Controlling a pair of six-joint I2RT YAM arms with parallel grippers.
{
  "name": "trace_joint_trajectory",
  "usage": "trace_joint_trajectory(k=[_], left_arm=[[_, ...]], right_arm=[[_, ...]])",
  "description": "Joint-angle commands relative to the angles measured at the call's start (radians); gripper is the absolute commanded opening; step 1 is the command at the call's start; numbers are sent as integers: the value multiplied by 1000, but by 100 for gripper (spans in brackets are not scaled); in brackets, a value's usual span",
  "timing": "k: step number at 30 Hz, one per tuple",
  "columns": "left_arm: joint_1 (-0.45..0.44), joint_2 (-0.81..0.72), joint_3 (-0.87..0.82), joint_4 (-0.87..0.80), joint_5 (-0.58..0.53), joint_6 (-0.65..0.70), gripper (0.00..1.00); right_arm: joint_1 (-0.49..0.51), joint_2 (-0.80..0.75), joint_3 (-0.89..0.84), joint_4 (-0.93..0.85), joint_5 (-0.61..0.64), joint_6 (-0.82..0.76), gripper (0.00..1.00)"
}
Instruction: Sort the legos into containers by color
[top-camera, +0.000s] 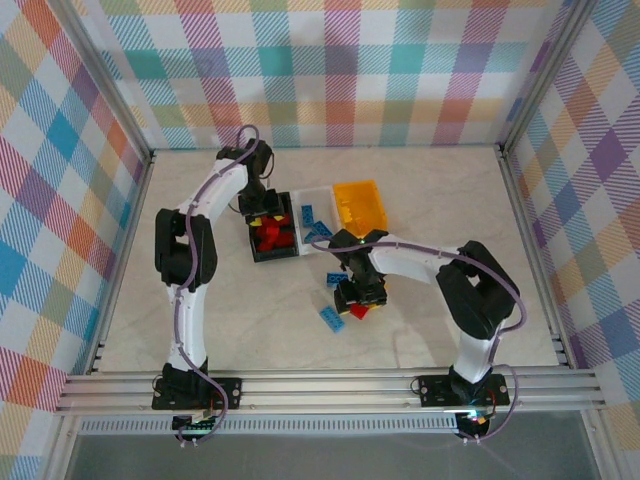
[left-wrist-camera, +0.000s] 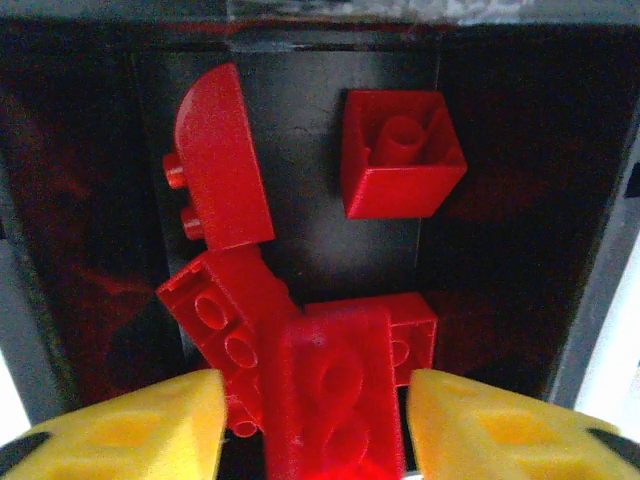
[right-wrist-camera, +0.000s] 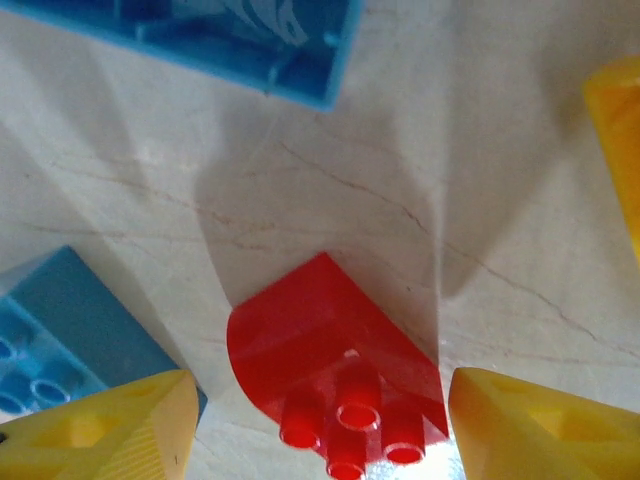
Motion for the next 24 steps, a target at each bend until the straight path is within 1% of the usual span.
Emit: trace_joint_trajectory(k=[1,5,8,14,18,23,24], left_arm=[[8,-8,30,-56,-1,12,57],[8,-38,17,-61,5,13,60],[8,-73,-7,-49,31,2,61],[7,-167,-117,5,84,-41,62],[4,-232,-203,30,91,-51,63],[1,-306,-290,38,88,-51,64],[-1,-324,-306,40,87,-53,64]], right_arm=[[-1,33,32,0,-5,-10,67],[0,55,40,-4,-7,-12,67],[-1,54,33,-2,-15,-12,64],[6,22,-11,10,-18,5,57],[16,36,-18,8,8,-1,53],[17,34,-16,6,48,4,41],[17,31,-16,4,49,4,39]])
